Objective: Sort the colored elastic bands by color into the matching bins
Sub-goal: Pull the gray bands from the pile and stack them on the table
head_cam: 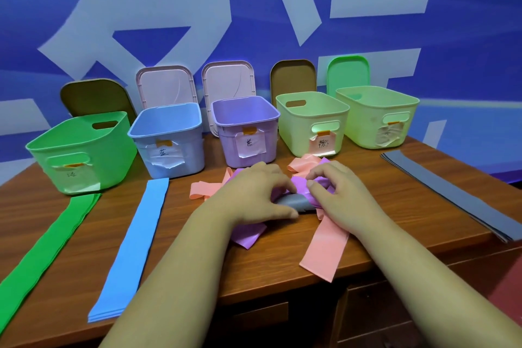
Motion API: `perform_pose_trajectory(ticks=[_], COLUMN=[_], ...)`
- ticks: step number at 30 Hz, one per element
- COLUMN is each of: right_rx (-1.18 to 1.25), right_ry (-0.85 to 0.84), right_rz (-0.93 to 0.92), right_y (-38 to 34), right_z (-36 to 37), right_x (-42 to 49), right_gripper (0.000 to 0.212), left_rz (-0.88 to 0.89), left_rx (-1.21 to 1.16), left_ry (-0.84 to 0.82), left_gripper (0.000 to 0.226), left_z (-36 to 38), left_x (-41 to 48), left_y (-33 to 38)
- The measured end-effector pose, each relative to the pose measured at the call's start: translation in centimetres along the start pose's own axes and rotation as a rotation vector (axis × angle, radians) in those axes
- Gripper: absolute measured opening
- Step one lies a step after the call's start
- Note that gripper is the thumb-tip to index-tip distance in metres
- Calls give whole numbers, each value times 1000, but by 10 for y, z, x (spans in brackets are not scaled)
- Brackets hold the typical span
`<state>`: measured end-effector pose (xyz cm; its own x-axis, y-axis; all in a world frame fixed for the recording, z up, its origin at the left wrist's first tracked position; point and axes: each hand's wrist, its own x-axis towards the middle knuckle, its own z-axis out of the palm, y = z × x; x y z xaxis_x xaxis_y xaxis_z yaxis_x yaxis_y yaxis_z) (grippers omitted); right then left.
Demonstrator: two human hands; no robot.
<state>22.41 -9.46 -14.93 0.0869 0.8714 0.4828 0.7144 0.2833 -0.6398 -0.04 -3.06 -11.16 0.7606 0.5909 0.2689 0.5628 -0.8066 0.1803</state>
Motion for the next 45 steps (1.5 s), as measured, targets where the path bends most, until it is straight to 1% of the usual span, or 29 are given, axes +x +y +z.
perform_pose_trajectory(ticks=[1,2,6,9,12,16,21,24,26,27,29,30,31,33,35,37,40,41,43,45], right_rx=[-13,-17,-34,-15,1,-23,7,-45,-40,-19,14,18,15,-19,-43,-62,-119,-133,-145,-140], right_ry=[-13,-26,-66,-49,-37,-52,-23,5,12,18,23,17,15,16,7,-36,-103,-114,-123,-125], right_rz=[-23,-41,-88,-66,-42,-42,26,3,-20,-31,-38,-42,-58,-89,-85,-54,-29,-30,-27,-23], right_y=[0,-1,0,-1,-3,-3,0,5,6,5,2,1,0,0,0,0,3,4,5,5], right_z=[-1,-2,-1,-2,-3,-2,-1,2,1,0,-1,-1,-1,2,2,2,3,3,4,4], right_x=[-1,-2,-4,-2,0,0,1,1,1,0,-1,-2,-2,-2,-2,-1,-1,-1,0,0], right_gripper=[10,11,8,8,8,2,13,21,31,37,47,50,49,40,33,31,25,22,19,20], left_rz=[-2,-6,-25,-35,-47,-76,-172,-273,-351,-363,-339,-320,-306,-294,-300,-307,-270,-253,-178,-92], left_rx=[38,60,-41,-104,-107,-96,-123,-260,-348,-372,-378,-358,-319,-217,-173,-140,50,76,34,-59], left_ry=[-8,-2,103,186,297,464,683,735,729,720,668,615,547,414,336,312,350,347,306,219], left_gripper=[53,54,41,32,27,25,22,23,26,27,24,23,22,22,29,34,29,29,30,27], left_z=[1,2,2,0,-1,-6,-17,-21,-21,-21,-20,-18,-15,-7,1,3,2,3,4,6], left_x=[0,1,2,2,4,6,7,5,3,3,3,4,4,6,6,6,6,6,6,5], left_y=[1,1,1,-2,-7,-9,-8,-5,-4,-4,-5,-5,-4,-1,-4,-7,-14,-16,-14,-9])
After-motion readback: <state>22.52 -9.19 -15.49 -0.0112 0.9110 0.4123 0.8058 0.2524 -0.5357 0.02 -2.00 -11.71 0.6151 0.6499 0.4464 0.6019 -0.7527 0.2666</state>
